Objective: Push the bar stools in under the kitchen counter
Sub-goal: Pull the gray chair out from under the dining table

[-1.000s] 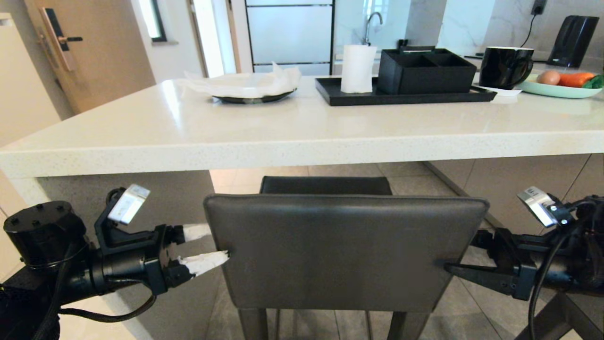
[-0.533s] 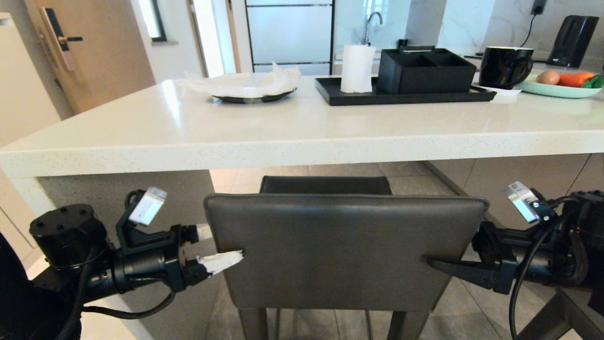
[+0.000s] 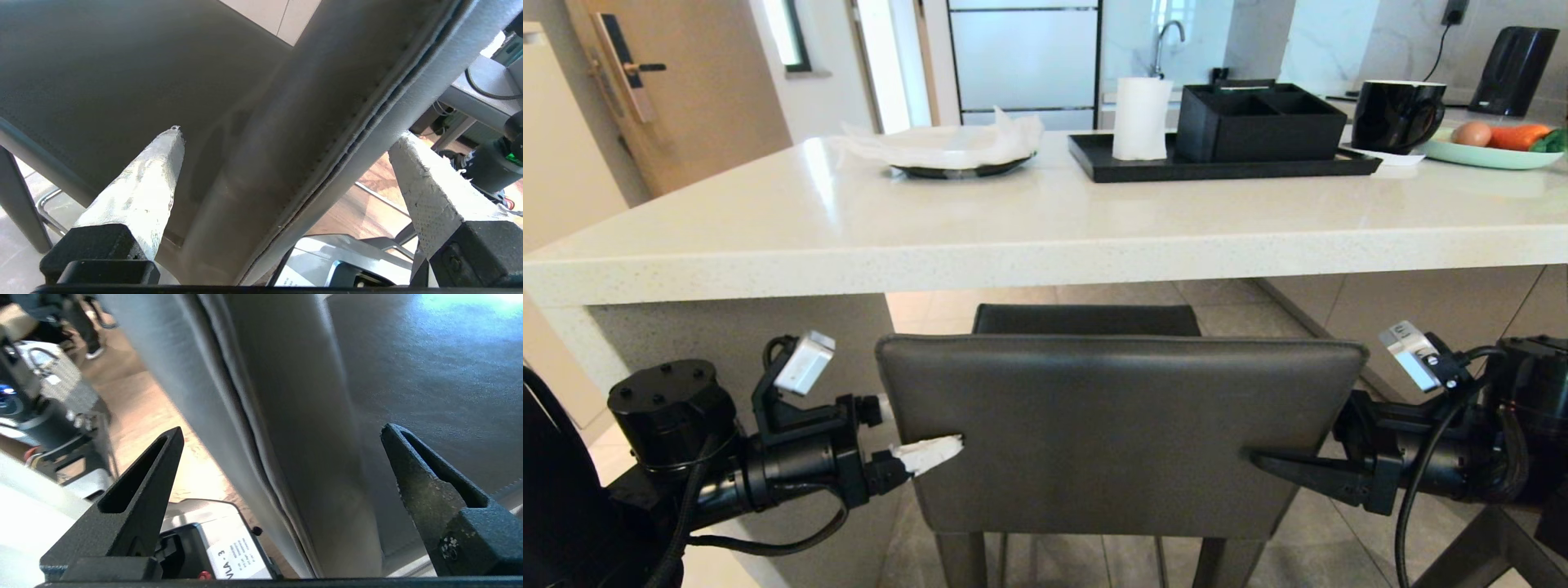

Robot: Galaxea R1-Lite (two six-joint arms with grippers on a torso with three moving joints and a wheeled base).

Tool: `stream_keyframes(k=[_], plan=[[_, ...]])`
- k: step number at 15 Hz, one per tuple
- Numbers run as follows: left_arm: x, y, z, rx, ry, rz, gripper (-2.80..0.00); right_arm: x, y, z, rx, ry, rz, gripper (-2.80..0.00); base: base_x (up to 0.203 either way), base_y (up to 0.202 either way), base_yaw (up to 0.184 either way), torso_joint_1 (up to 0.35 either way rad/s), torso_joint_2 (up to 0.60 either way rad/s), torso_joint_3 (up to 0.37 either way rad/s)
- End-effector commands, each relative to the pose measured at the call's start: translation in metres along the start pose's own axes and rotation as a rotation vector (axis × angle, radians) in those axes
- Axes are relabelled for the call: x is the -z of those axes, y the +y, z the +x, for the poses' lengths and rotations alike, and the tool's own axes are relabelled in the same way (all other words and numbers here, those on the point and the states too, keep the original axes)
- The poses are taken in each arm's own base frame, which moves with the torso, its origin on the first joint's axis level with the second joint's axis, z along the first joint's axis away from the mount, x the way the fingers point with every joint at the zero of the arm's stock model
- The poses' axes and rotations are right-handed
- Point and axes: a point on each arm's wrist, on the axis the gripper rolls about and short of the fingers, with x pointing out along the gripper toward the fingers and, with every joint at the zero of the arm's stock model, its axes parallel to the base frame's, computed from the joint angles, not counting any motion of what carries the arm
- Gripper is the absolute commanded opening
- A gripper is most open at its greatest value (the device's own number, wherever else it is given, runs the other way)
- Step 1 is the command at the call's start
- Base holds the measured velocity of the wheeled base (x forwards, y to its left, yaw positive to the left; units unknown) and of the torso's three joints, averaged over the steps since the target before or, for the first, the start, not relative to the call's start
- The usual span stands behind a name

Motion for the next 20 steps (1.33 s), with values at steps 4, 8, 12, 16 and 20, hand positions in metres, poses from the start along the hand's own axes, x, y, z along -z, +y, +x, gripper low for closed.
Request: stream_keyframes(k=[4,8,12,16,20], plan=[[-0.001,-0.003,0.005,0.026,-0.003,0.016,0.00,-0.001,0.002,0.004,-0.004,-0.003,-0.013,0.00,0.000,0.000,0.000,0.000,0.00,0.000],[0.000,-0.007,0.008,0.045,0.002,0.015,0.00,0.001,0.002,0.004,0.000,-0.004,-0.016,0.00,-0.177,0.000,-0.002,0.004,0.00,0.002],[-0.001,-0.009,0.010,0.056,0.003,0.018,0.00,0.002,0.003,0.003,0.003,-0.005,-0.015,0.00,-0.196,0.000,0.000,0.003,0.00,0.002],[-0.003,-0.018,0.012,0.080,-0.001,0.030,0.00,0.003,0.002,0.003,0.008,-0.004,-0.012,0.00,-0.193,0.000,-0.001,-0.001,0.00,0.003],[0.001,-0.024,0.008,0.059,0.008,0.014,0.00,0.003,0.003,0.002,0.009,-0.007,-0.010,0.00,-0.194,0.000,0.000,0.002,0.00,0.005]])
